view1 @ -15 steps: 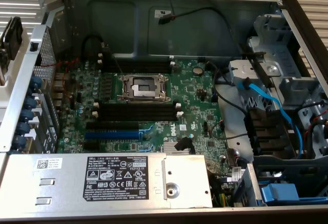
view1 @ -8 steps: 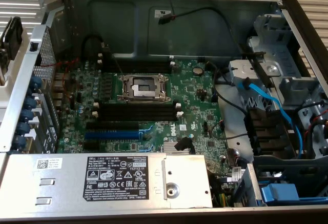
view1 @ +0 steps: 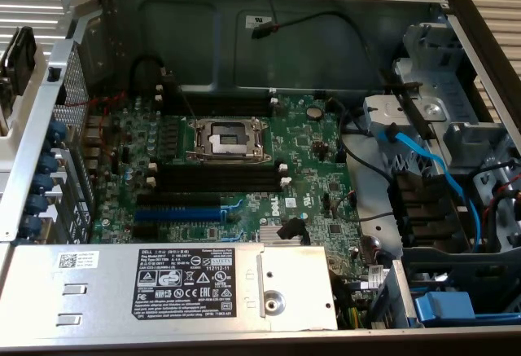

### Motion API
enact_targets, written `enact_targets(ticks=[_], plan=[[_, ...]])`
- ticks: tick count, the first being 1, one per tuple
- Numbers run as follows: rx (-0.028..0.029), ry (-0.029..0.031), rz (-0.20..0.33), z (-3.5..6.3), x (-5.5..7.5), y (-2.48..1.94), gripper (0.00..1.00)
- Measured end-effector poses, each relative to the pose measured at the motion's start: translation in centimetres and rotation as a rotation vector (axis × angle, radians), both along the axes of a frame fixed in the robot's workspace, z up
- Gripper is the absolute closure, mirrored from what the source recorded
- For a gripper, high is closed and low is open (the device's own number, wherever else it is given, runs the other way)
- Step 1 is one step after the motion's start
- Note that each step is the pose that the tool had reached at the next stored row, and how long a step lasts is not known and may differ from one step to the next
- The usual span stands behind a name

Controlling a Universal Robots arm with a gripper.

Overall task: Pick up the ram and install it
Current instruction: 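Pick up the ram and move it above insertion slot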

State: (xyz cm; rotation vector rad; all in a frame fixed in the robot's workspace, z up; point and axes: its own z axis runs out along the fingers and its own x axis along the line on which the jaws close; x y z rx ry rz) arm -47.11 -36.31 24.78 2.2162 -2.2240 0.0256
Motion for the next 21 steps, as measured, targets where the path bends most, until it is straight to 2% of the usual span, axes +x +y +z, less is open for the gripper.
enact_targets(ticks=[8, 11, 21], plan=[[-0.0121, 0.0, 0.002, 2.84, 0.0, 0.96, 0.87], [-0.0155, 0.0, 0.002, 3.68, -0.1, 1.19, 0.87], [-0.0263, 0.0, 0.002, 8.17, -0.2, 1.23, 0.87]])
